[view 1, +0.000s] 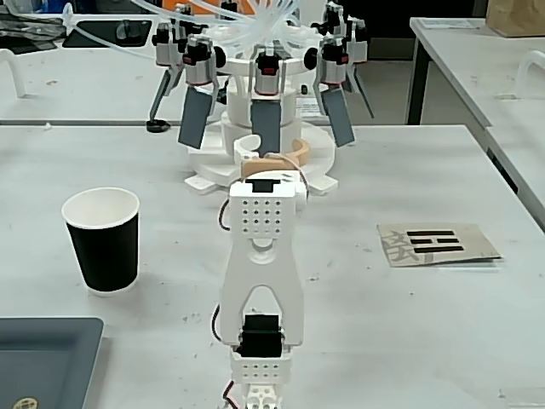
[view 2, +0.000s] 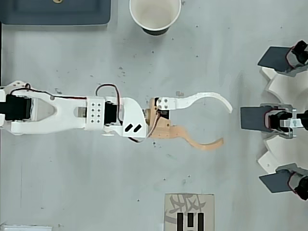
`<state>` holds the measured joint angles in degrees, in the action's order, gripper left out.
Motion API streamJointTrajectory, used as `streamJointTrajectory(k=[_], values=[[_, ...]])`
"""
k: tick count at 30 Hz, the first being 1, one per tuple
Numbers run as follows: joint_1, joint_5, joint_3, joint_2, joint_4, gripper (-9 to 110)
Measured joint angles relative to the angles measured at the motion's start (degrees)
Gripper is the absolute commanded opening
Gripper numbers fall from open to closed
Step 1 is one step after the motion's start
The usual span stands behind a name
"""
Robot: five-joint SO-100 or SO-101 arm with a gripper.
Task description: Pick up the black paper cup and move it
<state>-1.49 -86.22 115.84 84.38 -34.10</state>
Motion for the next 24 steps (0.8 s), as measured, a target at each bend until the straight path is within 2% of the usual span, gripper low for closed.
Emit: streamJointTrajectory(k=[7,17,24], values=[[0.35,-6.33,4.31,0.09,-4.83,9],[0.35,-6.86,6.15,0.09,-6.24,9],[0.35,-6.86,10.63,0.35,-11.69,10]])
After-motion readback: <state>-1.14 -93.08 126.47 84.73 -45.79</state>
